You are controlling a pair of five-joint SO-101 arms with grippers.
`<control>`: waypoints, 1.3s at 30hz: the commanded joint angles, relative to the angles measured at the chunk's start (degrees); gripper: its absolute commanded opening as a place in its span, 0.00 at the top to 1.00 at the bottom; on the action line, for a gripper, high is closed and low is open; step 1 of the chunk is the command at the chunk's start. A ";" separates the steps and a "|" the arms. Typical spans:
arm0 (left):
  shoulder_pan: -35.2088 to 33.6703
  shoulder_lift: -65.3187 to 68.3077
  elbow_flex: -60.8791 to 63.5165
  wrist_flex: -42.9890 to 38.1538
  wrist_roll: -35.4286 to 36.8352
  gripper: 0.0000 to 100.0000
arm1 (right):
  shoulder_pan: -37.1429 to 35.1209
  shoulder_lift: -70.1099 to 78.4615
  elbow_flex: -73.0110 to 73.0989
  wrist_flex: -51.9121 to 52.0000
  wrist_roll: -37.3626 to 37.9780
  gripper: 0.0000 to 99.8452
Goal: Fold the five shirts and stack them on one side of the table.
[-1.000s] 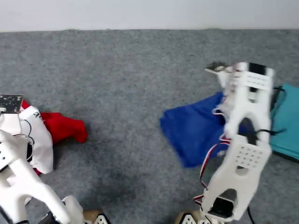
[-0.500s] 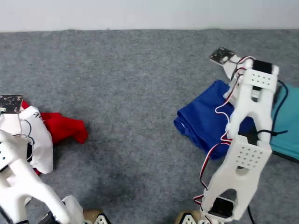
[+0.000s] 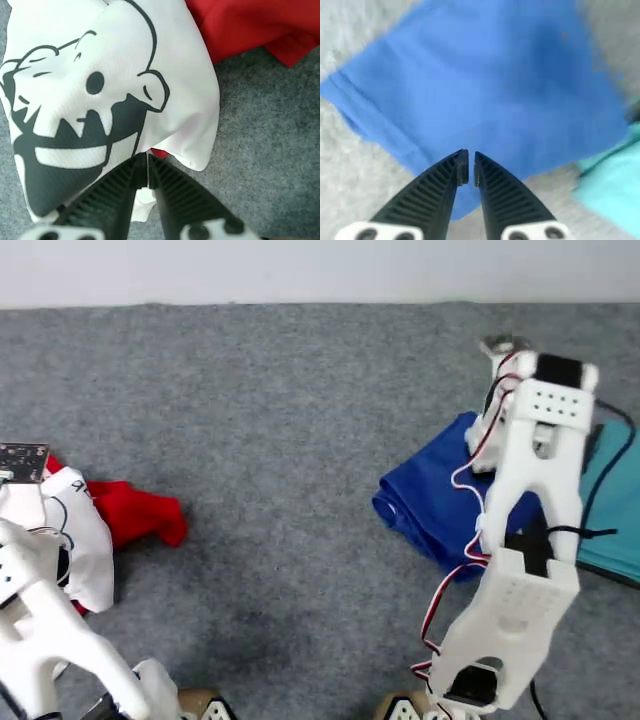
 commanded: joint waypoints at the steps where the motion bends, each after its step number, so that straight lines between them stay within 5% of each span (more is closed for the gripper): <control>1: -0.26 -1.76 -2.15 0.53 -3.16 0.98 | -0.66 -5.14 10.64 2.24 -2.37 0.97; 12: -0.35 -1.58 -2.24 0.62 -4.22 0.98 | -4.44 -4.35 29.19 -7.25 -6.86 0.97; 26: -0.26 -1.41 -1.89 0.26 -4.13 0.98 | -4.88 -21.32 18.29 1.01 -7.30 0.96; 30: -0.26 -1.41 -1.80 0.26 -4.13 0.98 | -4.88 -20.97 18.55 -0.22 -7.56 0.88; 39: 0.00 -1.41 -1.71 0.53 -3.96 0.98 | -5.23 -14.73 18.29 -12.09 -37.36 0.66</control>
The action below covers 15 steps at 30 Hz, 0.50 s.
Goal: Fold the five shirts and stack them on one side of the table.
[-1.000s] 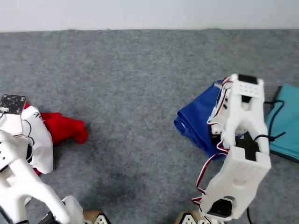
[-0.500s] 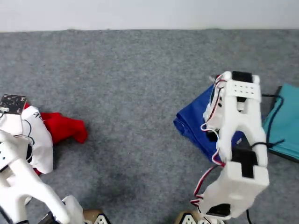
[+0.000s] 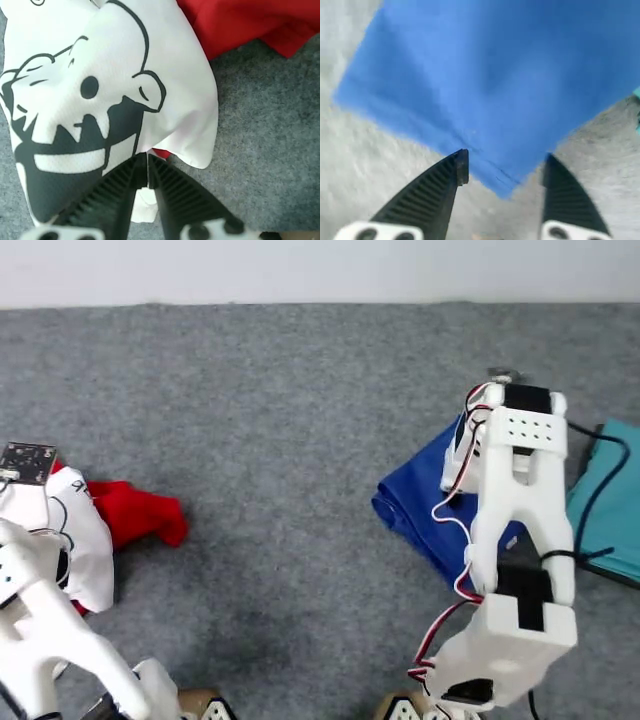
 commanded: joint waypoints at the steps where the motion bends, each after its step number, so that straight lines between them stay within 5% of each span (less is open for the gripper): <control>1: 0.00 -1.41 -1.71 0.53 -0.18 0.98 | -0.40 0.84 -2.46 -5.14 -12.04 0.64; 15: -0.26 -1.41 0.04 0.26 -0.35 0.98 | 2.86 15.87 -2.55 -15.34 -27.43 0.59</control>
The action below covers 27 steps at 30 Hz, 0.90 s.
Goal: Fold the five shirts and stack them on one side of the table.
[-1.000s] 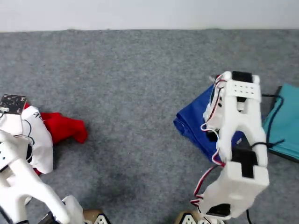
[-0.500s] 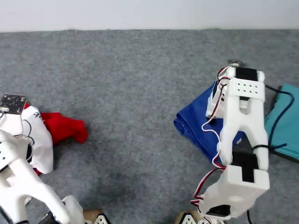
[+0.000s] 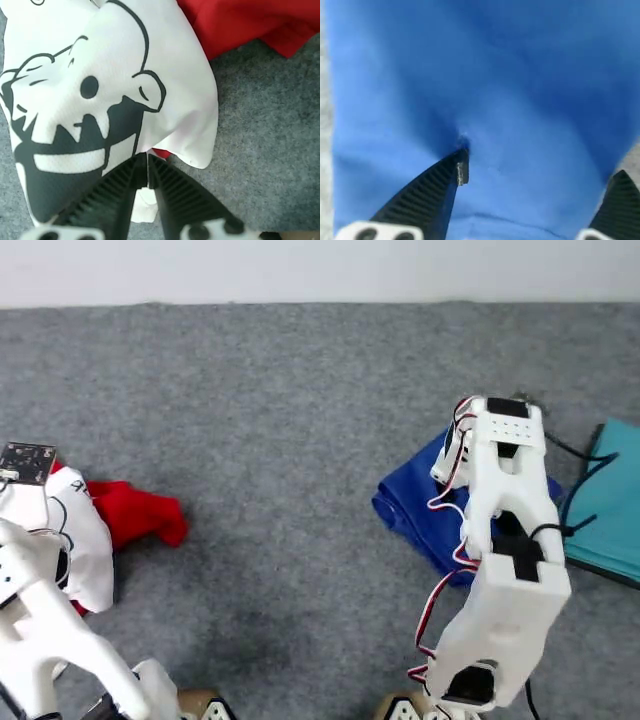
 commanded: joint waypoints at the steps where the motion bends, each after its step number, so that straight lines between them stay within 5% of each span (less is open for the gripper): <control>1: -0.26 -1.41 0.40 0.26 -0.44 0.98 | 2.51 2.68 -2.55 -3.38 -1.93 0.59; 8: -0.26 -1.41 0.92 0.09 -0.44 0.98 | 2.51 10.86 -4.84 -4.70 -1.85 0.61; 16: -0.26 -1.76 0.84 0.18 -0.44 0.98 | 2.77 19.30 -17.32 5.58 -1.67 1.00; 27: -0.26 -1.85 0.75 0.18 -0.44 0.98 | 3.65 19.03 -32.53 19.74 12.92 0.99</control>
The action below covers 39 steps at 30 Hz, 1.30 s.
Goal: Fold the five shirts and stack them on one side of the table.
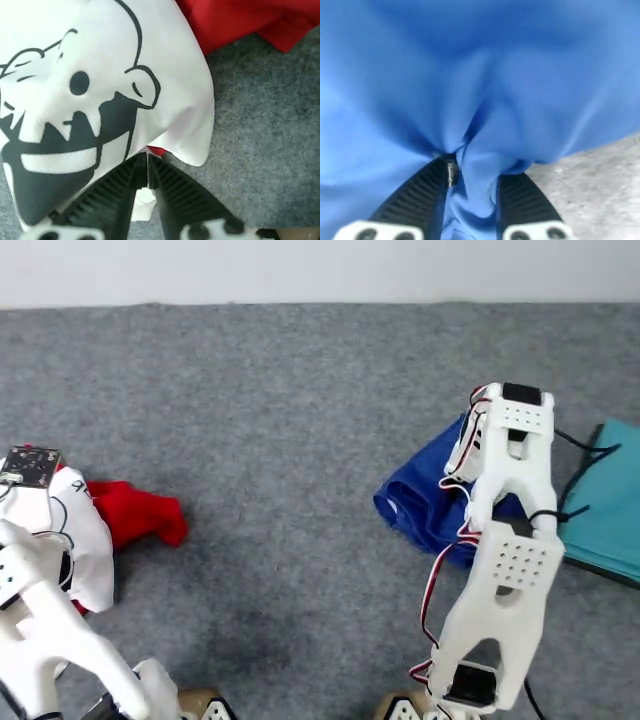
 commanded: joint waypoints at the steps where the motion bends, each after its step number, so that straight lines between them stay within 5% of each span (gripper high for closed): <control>1: -0.26 -1.85 -0.48 0.18 -0.44 0.98 | 1.01 -4.00 -4.40 3.47 5.71 0.99; 20: -0.09 -1.41 -0.40 -0.88 -0.44 0.98 | 17.54 -35.38 -6.33 1.54 40.97 0.99; 39: 0.00 -1.32 -0.13 -0.97 -0.44 0.98 | 31.87 -20.97 -6.33 -15.78 55.47 0.98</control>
